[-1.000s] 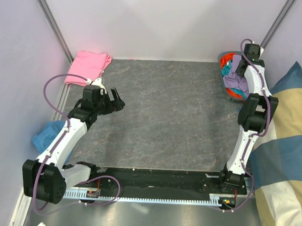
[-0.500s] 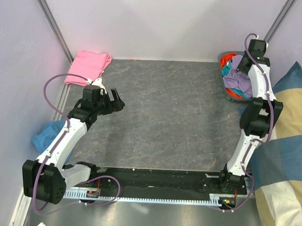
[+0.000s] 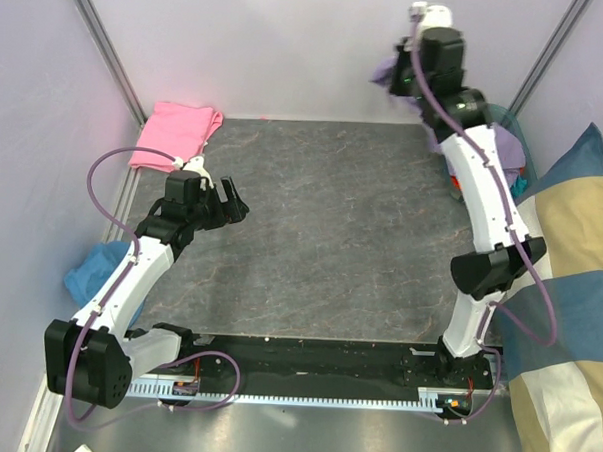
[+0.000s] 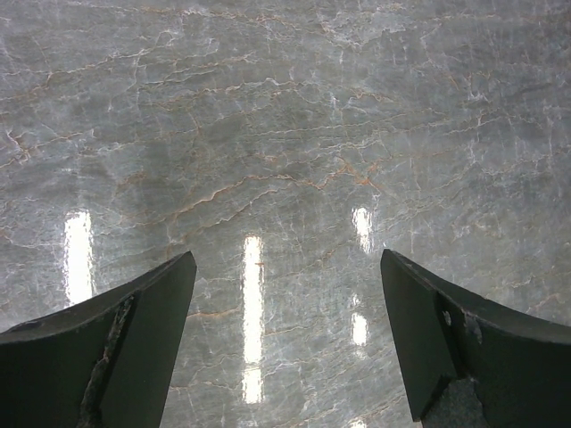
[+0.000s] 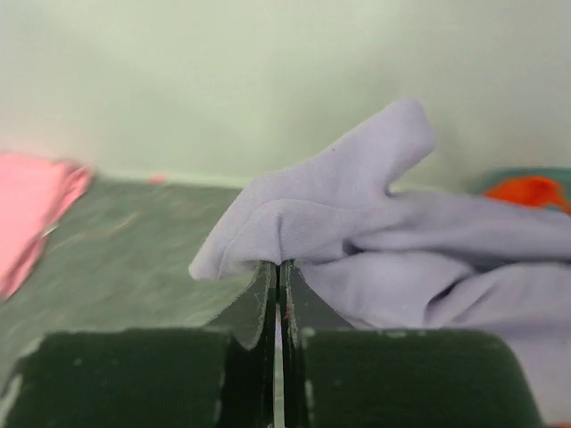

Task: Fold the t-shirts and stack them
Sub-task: Grab crumpled tshirt from bin with the right arm, then move the tshirt to the center of the board, then flatten out the tshirt

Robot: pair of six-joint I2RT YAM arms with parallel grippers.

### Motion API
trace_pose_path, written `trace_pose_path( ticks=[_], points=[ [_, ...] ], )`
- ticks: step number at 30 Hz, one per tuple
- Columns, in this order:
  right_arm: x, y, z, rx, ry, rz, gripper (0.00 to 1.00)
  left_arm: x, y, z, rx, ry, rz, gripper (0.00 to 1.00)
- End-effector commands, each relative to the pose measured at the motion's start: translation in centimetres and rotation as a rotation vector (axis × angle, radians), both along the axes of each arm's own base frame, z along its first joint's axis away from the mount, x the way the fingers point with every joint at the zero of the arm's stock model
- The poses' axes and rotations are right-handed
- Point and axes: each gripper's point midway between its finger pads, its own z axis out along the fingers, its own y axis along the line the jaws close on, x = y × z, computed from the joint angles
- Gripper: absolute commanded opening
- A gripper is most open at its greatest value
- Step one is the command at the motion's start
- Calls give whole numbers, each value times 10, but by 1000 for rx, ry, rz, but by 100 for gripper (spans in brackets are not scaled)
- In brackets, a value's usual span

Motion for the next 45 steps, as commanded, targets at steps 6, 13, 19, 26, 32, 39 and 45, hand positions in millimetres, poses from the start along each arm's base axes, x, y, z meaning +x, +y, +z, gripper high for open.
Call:
trace_pose_path(
  ticks=[6, 13, 19, 26, 32, 39, 45],
  points=[
    [-123, 139, 84, -25, -172, 301, 0, 1, 4, 13, 34, -45, -9, 92],
    [-168, 137, 120, 41, -235, 341, 0, 2, 7, 15, 36, -49, 12, 91],
    [-164, 120, 100, -18, -201, 260, 0, 2, 2, 15, 5, -38, 9, 90],
    [-150, 118, 33, -90, -97, 202, 0, -12, -37, 23, 3, -70, -110, 88],
    [-141, 118, -15, -136, -24, 165, 0, -39, -73, 17, 0, -78, -179, 88],
    [-136, 113, -38, -157, 14, 145, 0, -69, -87, -16, 24, 7, -195, 85],
    [-136, 112, -39, -145, 19, 159, 0, -75, -75, -61, 83, 111, -92, 82]
  ],
)
